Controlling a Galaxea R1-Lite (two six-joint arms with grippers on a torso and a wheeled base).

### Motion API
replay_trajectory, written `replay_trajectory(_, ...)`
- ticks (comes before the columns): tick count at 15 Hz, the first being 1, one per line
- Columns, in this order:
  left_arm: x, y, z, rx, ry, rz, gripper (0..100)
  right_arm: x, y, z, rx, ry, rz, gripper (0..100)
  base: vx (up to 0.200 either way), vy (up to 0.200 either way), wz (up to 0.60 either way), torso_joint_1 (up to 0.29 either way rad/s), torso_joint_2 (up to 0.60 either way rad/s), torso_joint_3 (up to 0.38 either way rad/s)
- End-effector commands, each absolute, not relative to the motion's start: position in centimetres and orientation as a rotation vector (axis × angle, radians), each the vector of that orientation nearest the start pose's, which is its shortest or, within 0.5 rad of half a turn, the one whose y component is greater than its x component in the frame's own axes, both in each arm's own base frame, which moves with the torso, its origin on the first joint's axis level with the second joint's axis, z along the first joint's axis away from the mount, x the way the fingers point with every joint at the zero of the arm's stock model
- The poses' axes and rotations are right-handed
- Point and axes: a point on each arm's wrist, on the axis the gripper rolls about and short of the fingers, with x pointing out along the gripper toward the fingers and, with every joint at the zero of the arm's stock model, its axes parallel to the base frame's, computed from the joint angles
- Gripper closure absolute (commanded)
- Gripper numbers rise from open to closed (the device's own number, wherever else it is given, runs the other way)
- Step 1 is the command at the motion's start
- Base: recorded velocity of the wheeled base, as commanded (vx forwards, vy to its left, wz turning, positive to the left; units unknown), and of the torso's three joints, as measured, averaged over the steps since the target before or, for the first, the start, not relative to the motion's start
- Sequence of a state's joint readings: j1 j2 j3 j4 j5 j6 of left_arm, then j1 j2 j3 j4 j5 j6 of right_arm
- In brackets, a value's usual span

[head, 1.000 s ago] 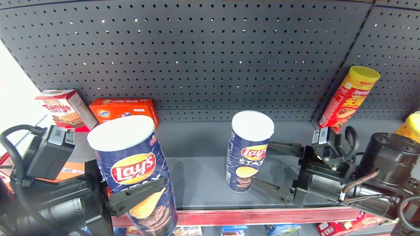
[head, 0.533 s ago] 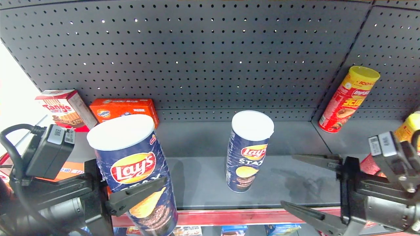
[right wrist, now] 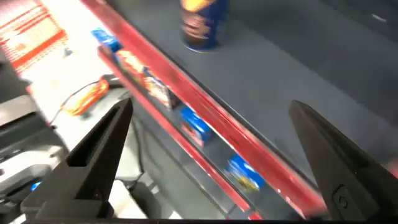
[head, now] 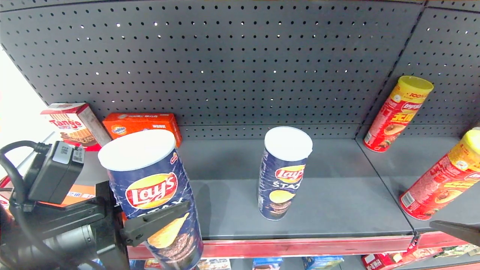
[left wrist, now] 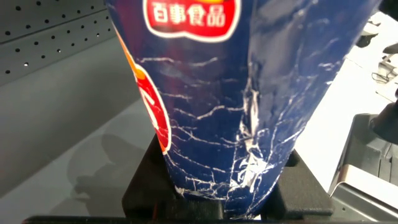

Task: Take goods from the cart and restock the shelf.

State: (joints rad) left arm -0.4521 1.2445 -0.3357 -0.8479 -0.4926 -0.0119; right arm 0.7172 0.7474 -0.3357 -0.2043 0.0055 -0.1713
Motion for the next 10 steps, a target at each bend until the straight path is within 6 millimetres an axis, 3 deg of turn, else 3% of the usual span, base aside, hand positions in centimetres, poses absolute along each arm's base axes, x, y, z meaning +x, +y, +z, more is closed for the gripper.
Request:
replay_trajectory(1, 14.8, -8.4, 18.7, -0.013, 0.066, -0.944, 100, 3.9, 3.0, 16.9, -0.188, 0.11, 0.656, 0, 0.0, 0.0, 0.0, 0.0, 0.0, 0.0)
replay_trajectory(10, 14.6, -8.3, 18.9, -0.011, 0.053, -0.948, 100, 1.6, 0.3, 10.1, -0.16, 0.197, 0.23, 0, 0.0, 0.0, 0.0, 0.0, 0.0, 0.0)
